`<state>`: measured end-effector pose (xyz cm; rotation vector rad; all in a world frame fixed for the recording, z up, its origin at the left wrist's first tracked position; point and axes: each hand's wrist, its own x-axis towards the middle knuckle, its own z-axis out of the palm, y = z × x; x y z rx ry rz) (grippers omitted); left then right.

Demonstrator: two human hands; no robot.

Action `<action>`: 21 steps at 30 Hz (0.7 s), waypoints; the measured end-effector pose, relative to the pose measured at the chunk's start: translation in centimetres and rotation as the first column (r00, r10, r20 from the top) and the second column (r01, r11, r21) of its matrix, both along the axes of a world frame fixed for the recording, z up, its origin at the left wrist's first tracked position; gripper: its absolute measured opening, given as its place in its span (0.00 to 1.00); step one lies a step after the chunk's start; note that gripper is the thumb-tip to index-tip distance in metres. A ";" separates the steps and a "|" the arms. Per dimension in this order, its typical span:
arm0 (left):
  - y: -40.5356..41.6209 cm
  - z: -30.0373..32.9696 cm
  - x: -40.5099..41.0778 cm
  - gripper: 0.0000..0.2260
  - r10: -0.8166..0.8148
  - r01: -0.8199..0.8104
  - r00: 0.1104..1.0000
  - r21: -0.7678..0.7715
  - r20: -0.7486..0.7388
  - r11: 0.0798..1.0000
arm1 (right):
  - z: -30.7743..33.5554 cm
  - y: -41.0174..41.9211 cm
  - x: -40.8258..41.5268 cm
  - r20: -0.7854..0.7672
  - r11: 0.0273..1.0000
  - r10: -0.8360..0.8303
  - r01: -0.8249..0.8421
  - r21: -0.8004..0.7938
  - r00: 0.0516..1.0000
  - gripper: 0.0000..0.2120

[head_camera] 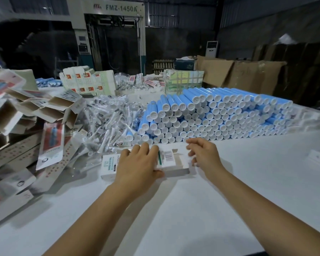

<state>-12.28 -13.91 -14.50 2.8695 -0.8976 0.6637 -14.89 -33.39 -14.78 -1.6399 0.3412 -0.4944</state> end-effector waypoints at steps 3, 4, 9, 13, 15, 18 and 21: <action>1.2 -1.1 -0.1 0.23 0.010 -0.011 0.999 0.020 0.041 1.000 | 3.2 -0.5 1.3 0.165 0.956 -0.094 0.135 -0.262 0.982 0.07; 1.3 -1.4 -0.3 0.23 0.007 -0.008 0.999 0.015 0.049 1.000 | 4.7 -0.4 2.1 0.220 0.921 -0.077 0.154 -0.358 0.972 0.07; 1.1 -1.7 -0.1 0.24 -0.026 0.026 0.996 0.011 0.085 1.000 | 11.5 1.8 9.3 0.149 0.596 -0.016 0.129 -0.793 0.989 0.12; 0.9 -1.7 -0.5 0.27 -0.049 0.047 0.994 0.028 0.095 0.998 | 13.9 4.1 14.3 -0.122 0.240 -0.146 -0.084 -0.967 0.982 0.09; 0.6 -1.6 -0.7 0.27 -0.045 0.042 0.994 0.028 0.101 0.999 | 14.1 5.1 15.7 -0.223 0.030 -0.228 -0.222 -0.974 0.948 0.10; 0.5 -1.4 -0.9 0.27 -0.024 0.016 0.988 0.055 0.151 0.998 | 14.0 6.0 17.1 -0.320 -0.067 -0.336 -0.361 -0.930 0.886 0.11; 0.4 -1.8 -0.6 0.27 -0.021 0.014 0.986 0.043 0.168 0.999 | 13.9 6.4 17.7 -0.359 0.000 -0.351 -0.384 -0.924 0.865 0.04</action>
